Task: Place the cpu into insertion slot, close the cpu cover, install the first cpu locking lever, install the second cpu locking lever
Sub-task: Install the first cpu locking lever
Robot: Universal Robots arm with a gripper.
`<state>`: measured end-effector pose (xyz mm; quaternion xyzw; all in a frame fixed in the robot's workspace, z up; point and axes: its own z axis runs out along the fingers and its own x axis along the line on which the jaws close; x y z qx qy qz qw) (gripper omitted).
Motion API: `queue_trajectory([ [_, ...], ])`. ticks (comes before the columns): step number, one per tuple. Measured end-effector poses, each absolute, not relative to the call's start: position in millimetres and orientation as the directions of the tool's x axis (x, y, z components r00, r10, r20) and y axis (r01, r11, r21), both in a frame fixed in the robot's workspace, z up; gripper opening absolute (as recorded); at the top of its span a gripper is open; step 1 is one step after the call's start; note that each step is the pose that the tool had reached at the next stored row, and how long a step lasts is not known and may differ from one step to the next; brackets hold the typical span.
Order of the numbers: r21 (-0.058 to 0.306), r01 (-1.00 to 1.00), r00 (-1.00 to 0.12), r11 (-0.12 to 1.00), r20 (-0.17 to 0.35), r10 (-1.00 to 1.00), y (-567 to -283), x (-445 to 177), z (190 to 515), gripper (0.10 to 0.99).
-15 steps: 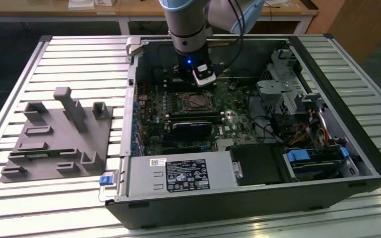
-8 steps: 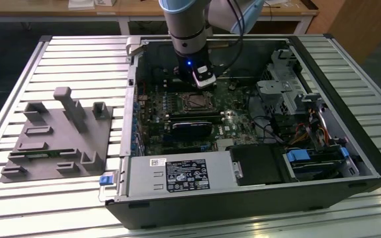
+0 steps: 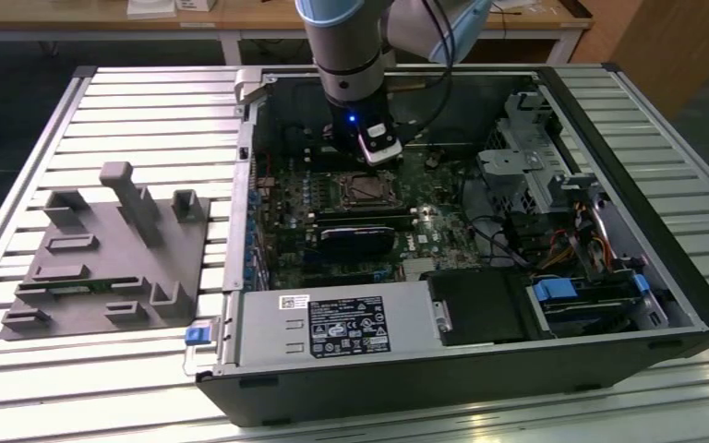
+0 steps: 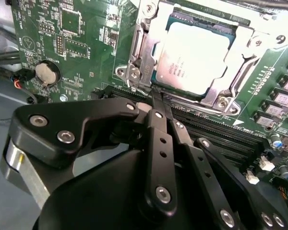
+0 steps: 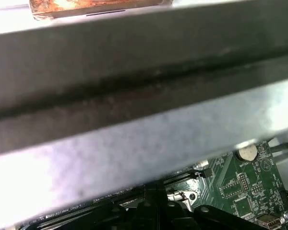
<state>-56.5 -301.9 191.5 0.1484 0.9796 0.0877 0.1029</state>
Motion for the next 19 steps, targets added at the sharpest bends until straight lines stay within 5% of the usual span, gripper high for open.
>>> queue_trajectory([
  [19,0.197,0.273,-0.935,0.942,-0.176,0.308,-301.9,-56.3,211.6,0.106],
])
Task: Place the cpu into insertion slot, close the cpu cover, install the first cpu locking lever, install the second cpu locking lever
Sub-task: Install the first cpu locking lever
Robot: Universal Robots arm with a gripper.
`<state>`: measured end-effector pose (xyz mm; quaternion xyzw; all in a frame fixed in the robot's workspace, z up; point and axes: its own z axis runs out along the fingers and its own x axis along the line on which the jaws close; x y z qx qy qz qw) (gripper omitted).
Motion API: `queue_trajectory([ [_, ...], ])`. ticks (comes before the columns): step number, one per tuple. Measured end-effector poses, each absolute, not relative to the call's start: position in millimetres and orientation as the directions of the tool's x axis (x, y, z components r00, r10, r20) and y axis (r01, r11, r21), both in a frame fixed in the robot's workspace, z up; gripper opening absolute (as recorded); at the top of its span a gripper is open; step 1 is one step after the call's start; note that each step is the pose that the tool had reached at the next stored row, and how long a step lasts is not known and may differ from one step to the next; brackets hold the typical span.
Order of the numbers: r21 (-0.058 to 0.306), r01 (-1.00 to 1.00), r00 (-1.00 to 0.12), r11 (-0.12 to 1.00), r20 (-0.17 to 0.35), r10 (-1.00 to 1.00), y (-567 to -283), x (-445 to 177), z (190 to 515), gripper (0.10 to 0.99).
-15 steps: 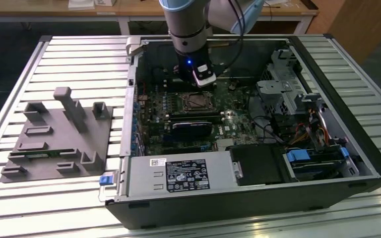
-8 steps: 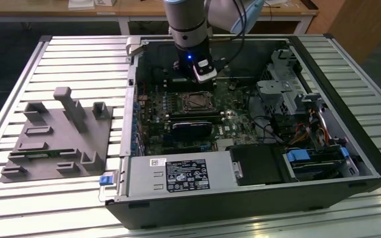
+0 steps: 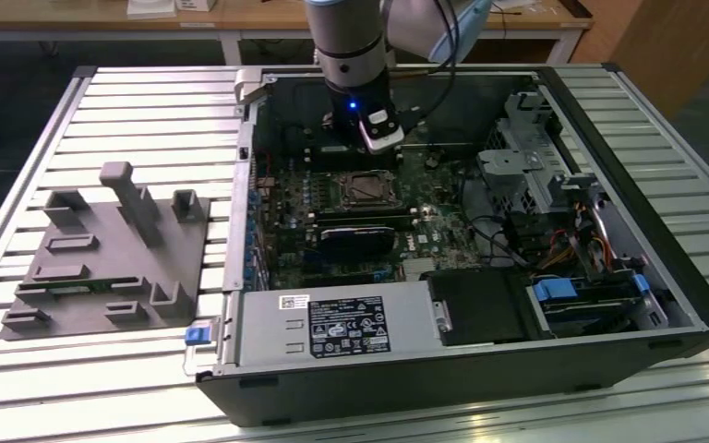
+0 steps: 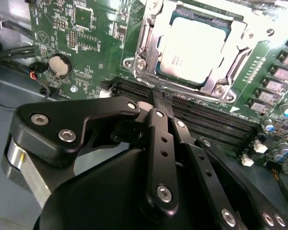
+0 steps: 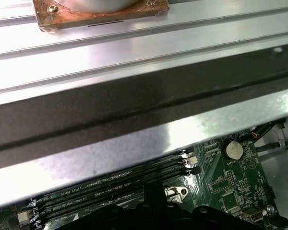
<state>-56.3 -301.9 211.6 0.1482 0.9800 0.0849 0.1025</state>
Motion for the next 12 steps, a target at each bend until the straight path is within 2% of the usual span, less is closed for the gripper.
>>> queue_trajectory([
  [6,0.143,0.279,-0.941,0.95,-0.156,0.3,-301.9,-52.3,211.2,0.106],
  [12,0.089,0.286,-0.949,0.954,-0.109,0.295,-303.6,-45.9,211.1,0.106],
])
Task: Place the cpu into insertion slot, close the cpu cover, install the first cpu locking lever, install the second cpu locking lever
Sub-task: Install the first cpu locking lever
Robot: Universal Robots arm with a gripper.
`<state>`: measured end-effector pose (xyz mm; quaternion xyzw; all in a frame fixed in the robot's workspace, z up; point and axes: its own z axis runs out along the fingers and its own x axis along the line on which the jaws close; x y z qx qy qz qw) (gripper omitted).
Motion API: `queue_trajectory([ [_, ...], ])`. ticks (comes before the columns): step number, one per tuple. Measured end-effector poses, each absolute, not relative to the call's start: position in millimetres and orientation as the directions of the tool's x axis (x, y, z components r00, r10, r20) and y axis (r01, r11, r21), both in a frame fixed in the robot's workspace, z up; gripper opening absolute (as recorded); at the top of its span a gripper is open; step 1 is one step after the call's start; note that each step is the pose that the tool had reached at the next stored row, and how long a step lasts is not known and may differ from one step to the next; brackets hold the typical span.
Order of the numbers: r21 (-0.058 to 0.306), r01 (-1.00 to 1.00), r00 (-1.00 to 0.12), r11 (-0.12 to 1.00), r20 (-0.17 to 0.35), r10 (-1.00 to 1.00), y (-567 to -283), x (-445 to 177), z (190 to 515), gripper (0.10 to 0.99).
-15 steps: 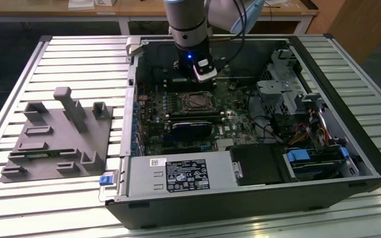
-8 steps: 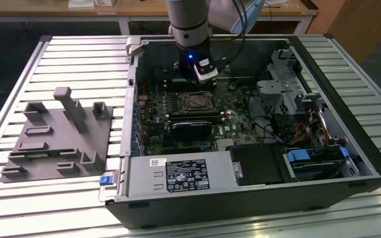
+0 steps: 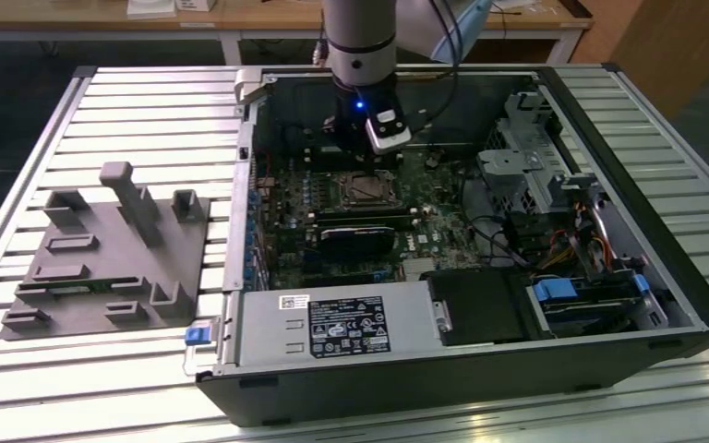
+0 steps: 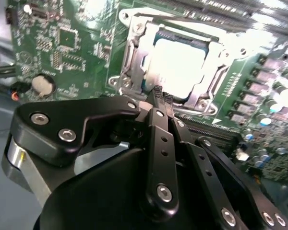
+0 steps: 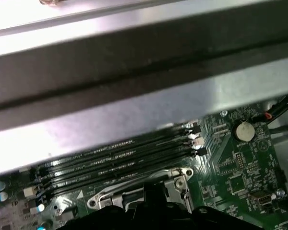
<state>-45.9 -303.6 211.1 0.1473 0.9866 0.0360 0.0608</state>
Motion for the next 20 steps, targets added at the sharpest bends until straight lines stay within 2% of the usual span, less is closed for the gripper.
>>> queue_trajectory([
  [5,0.057,0.288,-0.952,0.956,-0.088,0.293,-308.9,-44.1,211.2,0.106],
  [13,0.04,0.289,-0.953,0.956,-0.081,0.291,-324.4,-44.0,210.9,0.106],
  [20,0.032,0.289,-0.954,0.957,-0.079,0.291,-325.6,-44.0,210.9,0.106],
])
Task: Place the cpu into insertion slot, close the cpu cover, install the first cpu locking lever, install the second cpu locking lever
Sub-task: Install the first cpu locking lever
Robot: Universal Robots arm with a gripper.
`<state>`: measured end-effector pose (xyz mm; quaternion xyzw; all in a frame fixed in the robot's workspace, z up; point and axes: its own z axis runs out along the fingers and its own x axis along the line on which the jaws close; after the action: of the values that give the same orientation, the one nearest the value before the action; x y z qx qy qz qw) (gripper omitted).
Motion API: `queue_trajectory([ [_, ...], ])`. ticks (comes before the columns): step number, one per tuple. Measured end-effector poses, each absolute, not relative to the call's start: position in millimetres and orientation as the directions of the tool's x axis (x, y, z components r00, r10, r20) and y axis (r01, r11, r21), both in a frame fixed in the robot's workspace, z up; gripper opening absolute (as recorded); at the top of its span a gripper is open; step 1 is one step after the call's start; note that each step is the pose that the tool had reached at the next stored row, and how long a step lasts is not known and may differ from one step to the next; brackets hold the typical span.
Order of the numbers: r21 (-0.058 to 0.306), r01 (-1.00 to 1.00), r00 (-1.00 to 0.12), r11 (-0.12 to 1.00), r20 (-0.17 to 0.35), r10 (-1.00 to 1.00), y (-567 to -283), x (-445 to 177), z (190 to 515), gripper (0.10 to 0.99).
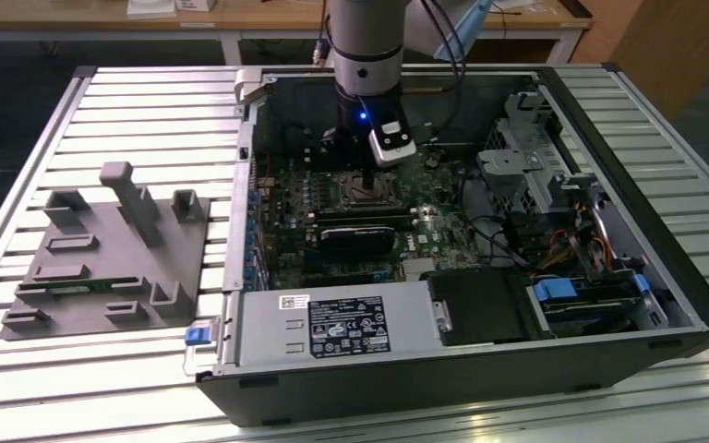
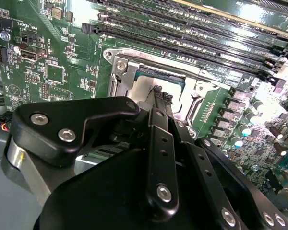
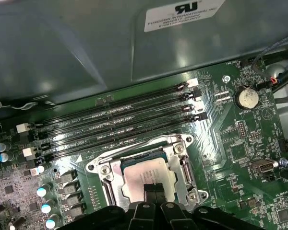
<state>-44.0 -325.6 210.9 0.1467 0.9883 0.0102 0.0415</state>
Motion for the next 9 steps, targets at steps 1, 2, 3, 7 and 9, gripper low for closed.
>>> queue_trajectory([
  [1,0.032,0.289,-0.954,0.957,-0.079,0.291,-325.5,-44.0,210.9,0.106],
  [2,0.032,0.288,-0.954,0.957,-0.079,0.289,-325.5,-44.0,211.3,0.106],
  [3,0.032,0.285,-0.955,0.958,-0.079,0.287,-325.6,-44.0,212.1,0.106],
  [7,0.032,0.276,-0.958,0.961,-0.079,0.277,-325.5,-44.0,218.7,0.106],
  [9,0.032,0.272,-0.959,0.962,-0.079,0.274,-325.5,-44.0,223.1,0.106],
])
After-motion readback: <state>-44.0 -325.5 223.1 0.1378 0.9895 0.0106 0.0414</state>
